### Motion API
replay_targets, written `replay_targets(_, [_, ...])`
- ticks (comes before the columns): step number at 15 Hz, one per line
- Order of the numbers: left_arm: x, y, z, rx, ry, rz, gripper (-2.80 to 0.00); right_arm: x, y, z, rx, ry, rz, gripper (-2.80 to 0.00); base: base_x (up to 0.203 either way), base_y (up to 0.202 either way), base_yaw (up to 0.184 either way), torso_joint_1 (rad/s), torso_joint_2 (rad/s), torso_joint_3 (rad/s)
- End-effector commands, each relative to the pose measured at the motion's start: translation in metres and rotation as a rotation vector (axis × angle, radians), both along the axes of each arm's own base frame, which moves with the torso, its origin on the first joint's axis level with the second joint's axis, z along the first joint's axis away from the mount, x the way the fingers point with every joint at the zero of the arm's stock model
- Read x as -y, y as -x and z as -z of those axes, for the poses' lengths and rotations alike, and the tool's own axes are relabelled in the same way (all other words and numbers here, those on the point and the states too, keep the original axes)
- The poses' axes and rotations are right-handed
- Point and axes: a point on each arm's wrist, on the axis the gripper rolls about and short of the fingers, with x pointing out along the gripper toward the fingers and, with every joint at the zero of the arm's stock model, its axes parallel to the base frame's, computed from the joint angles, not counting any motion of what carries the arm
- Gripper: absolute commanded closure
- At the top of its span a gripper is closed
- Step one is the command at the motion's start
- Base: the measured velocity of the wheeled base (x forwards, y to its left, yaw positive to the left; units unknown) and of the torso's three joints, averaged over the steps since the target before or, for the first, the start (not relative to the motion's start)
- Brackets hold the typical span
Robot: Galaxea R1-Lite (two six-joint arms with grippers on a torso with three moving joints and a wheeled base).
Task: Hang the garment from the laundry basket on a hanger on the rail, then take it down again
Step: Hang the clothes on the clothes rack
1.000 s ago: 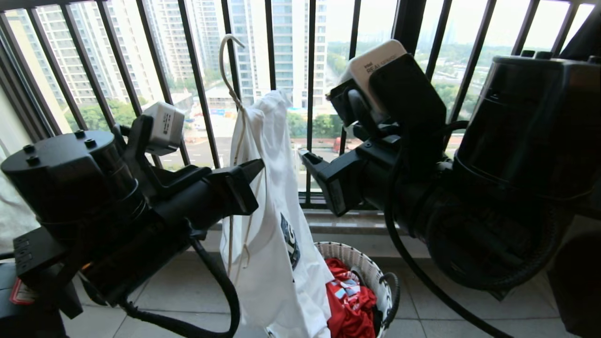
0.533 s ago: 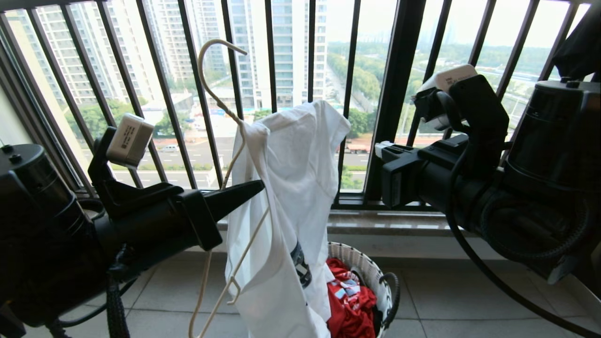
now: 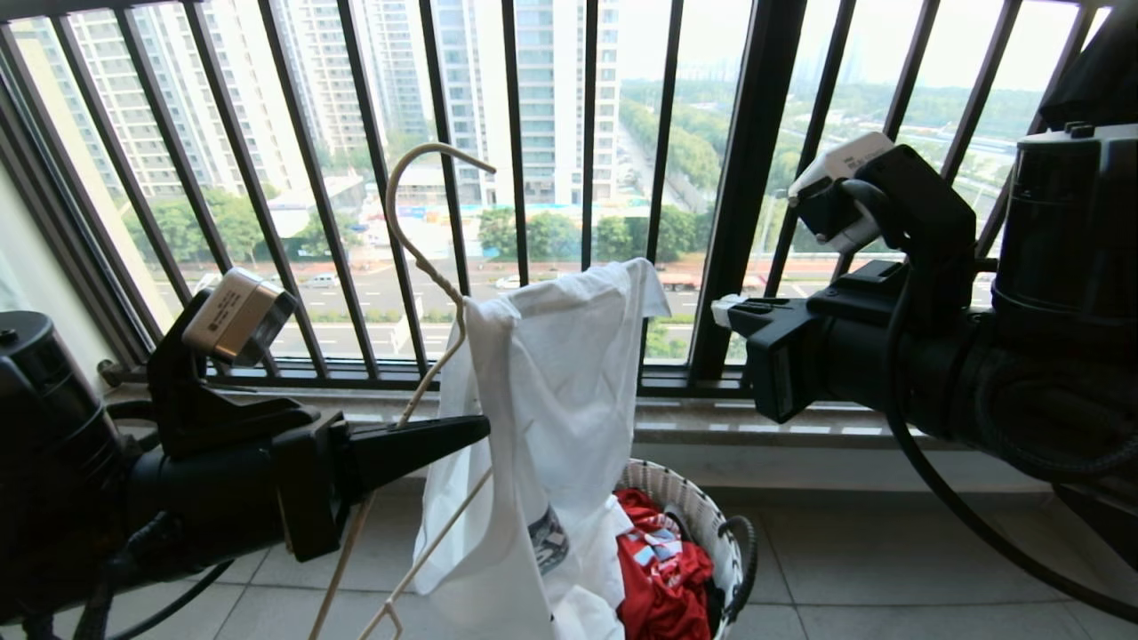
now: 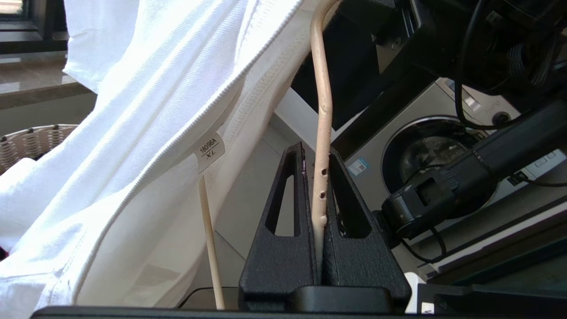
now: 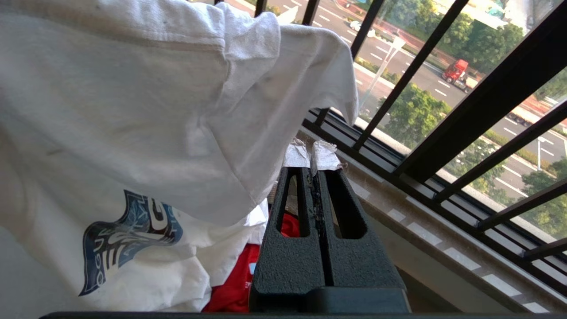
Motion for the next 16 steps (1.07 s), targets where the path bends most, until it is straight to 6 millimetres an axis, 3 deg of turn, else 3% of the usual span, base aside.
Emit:
replay_targets(1, [-0.001, 0.003, 0.005, -0.016, -0.008, 0.046, 0.0, 0.002, 0.0, -0.01, -0.023, 0.062, -0.072, 0.0, 0.0, 0.0, 0.0, 0.0, 0.0, 0.0])
replay_targets(2, [-0.001, 0.004, 0.007, -0.022, -0.012, 0.07, 0.0, 0.004, -0.003, -0.015, -0.029, 0.101, -0.108, 0.0, 0.0, 0.0, 0.0, 0.0, 0.0, 0.0])
replay_targets(3, [-0.001, 0.005, 0.009, -0.025, -0.015, 0.09, 0.0, 0.005, -0.007, -0.019, -0.024, 0.144, -0.154, -2.8, 0.0, 0.0, 0.0, 0.0, 0.0, 0.0])
replay_targets(8, [-0.003, 0.013, 0.01, -0.022, -0.018, 0.177, 0.0, 0.006, -0.021, -0.039, -0.007, 0.257, -0.364, -2.8, 0.0, 0.0, 0.0, 0.0, 0.0, 0.0])
replay_targets(13, [-0.007, 0.02, 0.006, 0.003, -0.009, 0.203, 0.0, -0.011, -0.038, -0.027, -0.023, 0.307, -0.578, -2.8, 0.0, 0.0, 0.0, 0.0, 0.0, 0.0])
replay_targets(16, [-0.007, 0.021, 0.006, 0.005, -0.011, 0.227, 0.0, -0.012, -0.035, -0.024, -0.067, 0.301, -0.682, -2.8, 0.0, 0.0, 0.0, 0.0, 0.0, 0.0])
